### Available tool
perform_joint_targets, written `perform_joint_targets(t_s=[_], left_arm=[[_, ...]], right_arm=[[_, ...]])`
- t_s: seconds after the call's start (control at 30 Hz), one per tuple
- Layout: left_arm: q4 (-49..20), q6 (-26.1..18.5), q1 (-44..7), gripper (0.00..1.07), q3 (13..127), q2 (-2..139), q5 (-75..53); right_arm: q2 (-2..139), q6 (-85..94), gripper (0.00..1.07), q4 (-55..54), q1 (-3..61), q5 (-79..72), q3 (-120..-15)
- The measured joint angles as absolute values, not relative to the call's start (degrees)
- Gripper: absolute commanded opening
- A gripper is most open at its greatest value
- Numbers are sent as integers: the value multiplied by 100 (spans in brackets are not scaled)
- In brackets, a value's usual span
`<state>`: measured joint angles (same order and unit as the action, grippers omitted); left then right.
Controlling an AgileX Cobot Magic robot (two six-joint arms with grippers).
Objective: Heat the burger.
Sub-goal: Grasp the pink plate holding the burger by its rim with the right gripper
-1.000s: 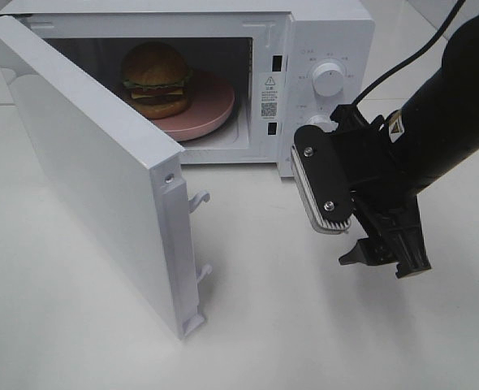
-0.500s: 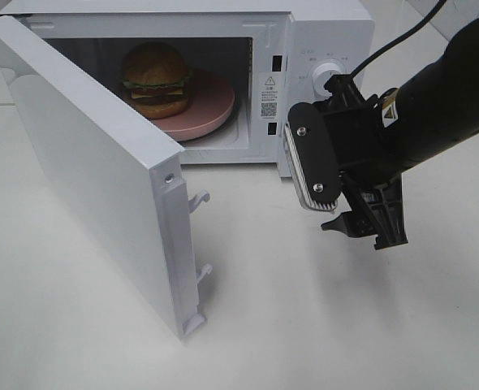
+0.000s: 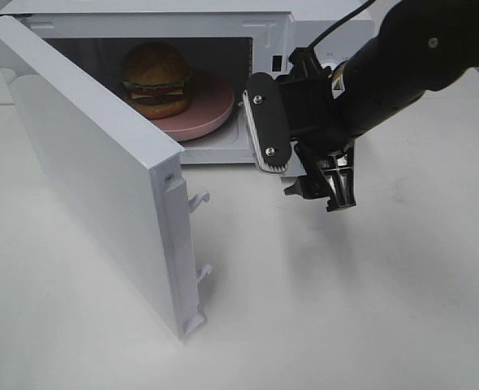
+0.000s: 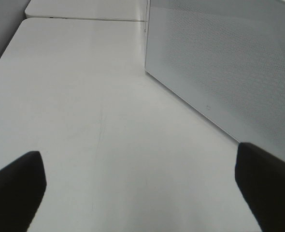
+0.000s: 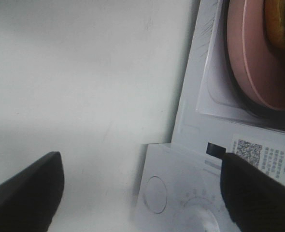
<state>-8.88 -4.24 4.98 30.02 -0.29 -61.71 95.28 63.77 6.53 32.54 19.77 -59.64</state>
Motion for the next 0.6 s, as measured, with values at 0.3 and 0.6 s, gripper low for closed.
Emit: perform_joint_targets(t_s=[0.3, 0.6], left_arm=[[-888, -424, 498, 100, 3002, -29, -6171], [-888, -424, 498, 100, 3002, -29, -6171]], right_arm=[[10187, 6280, 83, 825, 3501, 1833, -6709], [10754, 6217, 81, 848, 3575, 1828, -7334]])
